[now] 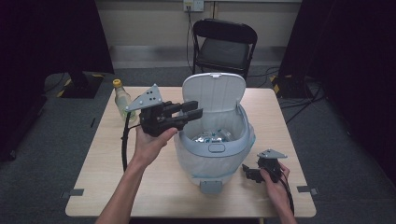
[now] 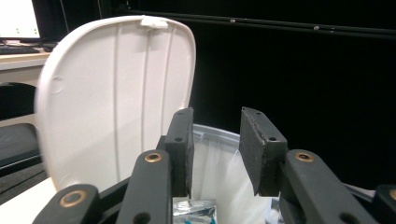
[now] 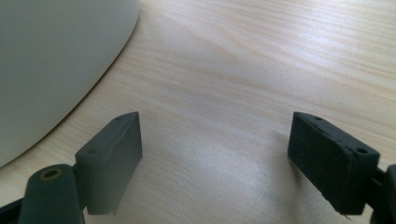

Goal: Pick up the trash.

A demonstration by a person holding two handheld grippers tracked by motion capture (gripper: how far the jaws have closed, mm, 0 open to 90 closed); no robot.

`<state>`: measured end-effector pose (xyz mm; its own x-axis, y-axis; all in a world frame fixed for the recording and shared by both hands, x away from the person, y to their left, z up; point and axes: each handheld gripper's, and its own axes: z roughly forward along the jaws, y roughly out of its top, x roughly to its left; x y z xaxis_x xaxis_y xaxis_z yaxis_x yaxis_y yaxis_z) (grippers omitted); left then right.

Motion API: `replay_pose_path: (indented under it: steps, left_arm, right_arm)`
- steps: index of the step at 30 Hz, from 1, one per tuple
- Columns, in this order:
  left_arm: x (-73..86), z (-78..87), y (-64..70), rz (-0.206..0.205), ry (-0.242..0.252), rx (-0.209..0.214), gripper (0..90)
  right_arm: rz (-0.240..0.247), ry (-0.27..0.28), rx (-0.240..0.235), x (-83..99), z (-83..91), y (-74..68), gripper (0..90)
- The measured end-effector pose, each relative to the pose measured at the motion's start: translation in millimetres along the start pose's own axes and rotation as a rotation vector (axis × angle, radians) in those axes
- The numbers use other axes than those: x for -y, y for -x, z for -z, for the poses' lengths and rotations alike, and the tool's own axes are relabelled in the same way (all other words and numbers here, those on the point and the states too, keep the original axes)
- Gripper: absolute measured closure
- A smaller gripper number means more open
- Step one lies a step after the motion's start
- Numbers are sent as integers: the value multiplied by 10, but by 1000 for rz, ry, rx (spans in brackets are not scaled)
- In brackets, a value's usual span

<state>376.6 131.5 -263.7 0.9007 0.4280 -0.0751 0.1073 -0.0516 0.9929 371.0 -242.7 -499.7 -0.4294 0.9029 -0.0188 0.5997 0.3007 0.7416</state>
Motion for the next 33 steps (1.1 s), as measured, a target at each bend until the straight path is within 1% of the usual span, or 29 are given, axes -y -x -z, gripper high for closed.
replay_pose_path:
  steps: [6,7,8,9,12,13,15,18,20,21,22,23,25,26,30,31,33]
  left_arm:
    - [54,134,-71,12,5,-28,684]
    - [60,162,-85,4,1,-36,684]
    - [77,211,-109,9,8,-43,682]
    - [77,211,-109,9,8,-43,678]
    - [107,292,-140,22,13,-58,675]
    - [117,316,-145,25,21,-66,673]
    - [136,365,-159,29,28,-71,672]
    - [159,433,-186,33,31,-81,684]
    - [168,480,-210,31,26,-96,691]
    - [173,502,-223,38,33,-103,692]
    - [181,529,-240,34,31,-107,695]
    - [192,547,-249,40,34,-113,703]
    - [217,591,-288,36,25,-129,704]
    - [233,608,-304,42,25,-137,702]
    - [312,676,-383,47,13,-172,688]
    - [335,692,-395,49,4,-187,683]
    - [386,718,-424,52,-10,-197,675]
  right_arm:
    - [0,0,0,0,0,0,168]
    - [0,0,0,0,0,0,167]
    - [0,0,0,0,0,0,168]
    - [0,0,0,0,0,0,168]
    - [0,0,0,0,0,0,168]
    - [0,0,0,0,0,0,168]
    - [0,0,0,0,0,0,167]
    - [-1,-1,0,0,0,0,168]
    - [0,0,0,0,0,0,168]
    - [0,0,0,0,0,0,168]
    - [-1,-1,0,0,0,0,167]
    - [-1,-1,0,0,0,0,167]
    - [-1,0,0,0,0,0,167]
    - [-1,-1,0,0,0,0,167]
    - [-1,-1,0,0,0,0,167]
    - [-1,-1,0,0,0,0,167]
    - [-1,-1,0,0,0,0,167]
